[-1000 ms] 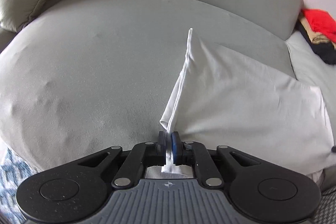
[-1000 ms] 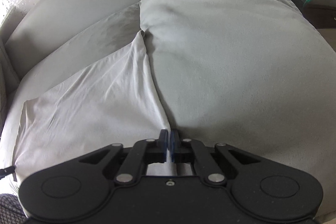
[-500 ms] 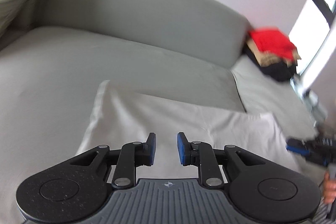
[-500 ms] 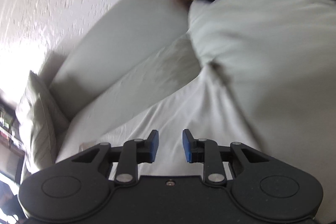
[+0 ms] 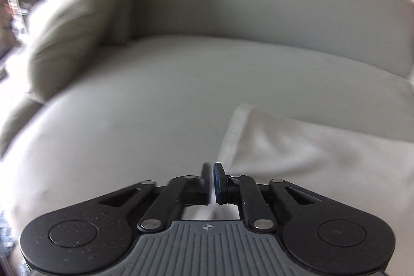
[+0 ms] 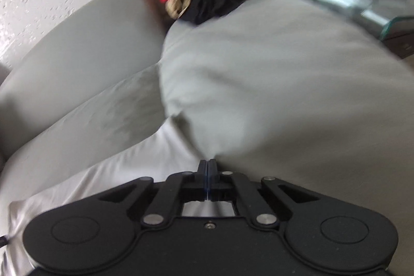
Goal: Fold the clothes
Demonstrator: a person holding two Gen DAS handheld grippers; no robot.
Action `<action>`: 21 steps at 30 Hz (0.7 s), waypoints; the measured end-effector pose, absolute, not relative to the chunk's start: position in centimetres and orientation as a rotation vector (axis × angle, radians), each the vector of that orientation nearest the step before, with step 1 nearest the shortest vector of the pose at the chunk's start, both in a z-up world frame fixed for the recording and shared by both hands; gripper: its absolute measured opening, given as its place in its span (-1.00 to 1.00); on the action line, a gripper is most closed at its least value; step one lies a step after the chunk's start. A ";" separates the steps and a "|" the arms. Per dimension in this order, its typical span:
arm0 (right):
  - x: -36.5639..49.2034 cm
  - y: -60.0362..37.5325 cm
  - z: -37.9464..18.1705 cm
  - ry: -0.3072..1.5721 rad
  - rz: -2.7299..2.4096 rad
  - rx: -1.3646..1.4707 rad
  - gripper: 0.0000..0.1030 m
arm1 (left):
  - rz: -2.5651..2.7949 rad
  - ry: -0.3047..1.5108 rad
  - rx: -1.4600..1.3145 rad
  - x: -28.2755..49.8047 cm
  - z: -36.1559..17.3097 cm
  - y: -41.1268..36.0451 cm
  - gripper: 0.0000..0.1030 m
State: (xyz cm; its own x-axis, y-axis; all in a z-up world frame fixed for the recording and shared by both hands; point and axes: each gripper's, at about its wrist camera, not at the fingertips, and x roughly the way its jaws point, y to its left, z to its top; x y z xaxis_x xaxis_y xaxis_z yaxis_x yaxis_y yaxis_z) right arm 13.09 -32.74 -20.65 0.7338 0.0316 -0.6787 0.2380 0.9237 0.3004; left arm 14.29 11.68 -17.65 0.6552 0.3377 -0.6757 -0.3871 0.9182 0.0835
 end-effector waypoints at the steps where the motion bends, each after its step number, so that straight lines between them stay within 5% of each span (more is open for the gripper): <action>1: 12.7 -32.9 -20.4 0.720 -0.120 0.417 -0.89 | 0.390 0.726 -0.122 13.7 -17.1 12.2 -0.81; 5: 12.7 -32.5 -19.8 0.632 -0.033 0.524 -0.68 | 0.146 0.669 -0.242 13.5 -15.4 11.6 -0.75; 21: 19.6 -21.2 -24.5 0.863 0.463 0.437 -0.70 | -0.233 0.736 -0.018 20.1 -20.7 -0.1 -0.65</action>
